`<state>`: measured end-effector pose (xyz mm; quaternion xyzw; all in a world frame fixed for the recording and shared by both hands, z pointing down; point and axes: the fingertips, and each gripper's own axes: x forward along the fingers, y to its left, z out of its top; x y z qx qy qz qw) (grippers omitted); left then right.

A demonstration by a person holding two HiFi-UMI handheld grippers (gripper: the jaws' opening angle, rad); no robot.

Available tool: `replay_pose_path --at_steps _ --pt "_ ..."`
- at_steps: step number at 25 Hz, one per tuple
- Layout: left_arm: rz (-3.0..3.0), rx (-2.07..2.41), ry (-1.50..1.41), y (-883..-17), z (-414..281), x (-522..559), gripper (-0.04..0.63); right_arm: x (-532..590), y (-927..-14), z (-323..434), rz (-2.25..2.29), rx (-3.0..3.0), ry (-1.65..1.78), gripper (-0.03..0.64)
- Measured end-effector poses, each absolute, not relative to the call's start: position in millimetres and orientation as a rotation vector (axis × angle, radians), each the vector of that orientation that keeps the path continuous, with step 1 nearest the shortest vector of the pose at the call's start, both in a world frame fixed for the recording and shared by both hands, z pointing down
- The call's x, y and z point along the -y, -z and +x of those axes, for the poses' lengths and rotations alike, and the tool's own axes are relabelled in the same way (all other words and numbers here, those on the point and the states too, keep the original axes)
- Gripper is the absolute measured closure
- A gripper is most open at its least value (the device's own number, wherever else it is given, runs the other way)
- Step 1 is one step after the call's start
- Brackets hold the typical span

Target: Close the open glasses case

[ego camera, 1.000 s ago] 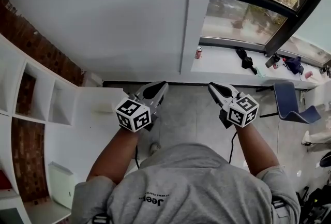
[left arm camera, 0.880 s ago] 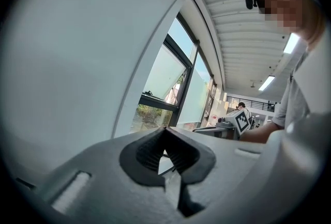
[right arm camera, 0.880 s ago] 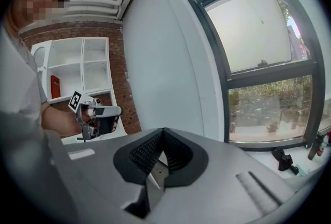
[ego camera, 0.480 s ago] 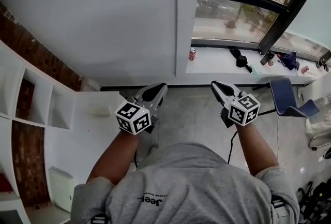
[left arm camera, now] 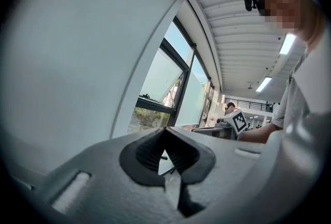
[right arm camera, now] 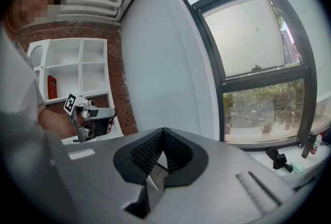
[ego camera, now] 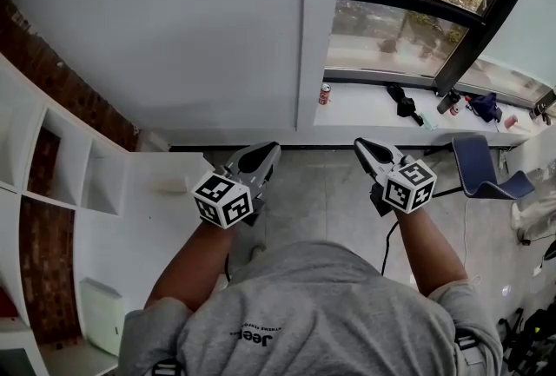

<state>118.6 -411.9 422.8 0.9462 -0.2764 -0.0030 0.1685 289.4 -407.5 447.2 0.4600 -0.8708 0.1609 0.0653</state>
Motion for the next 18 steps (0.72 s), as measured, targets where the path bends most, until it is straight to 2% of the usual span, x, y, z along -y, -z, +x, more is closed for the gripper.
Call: replay_pose_path --at_steps 18 --pt "2.696 0.791 0.03 -417.9 114.2 406.5 0.597 402.4 -449.2 285.6 1.359 2.616 -0.472 0.607"
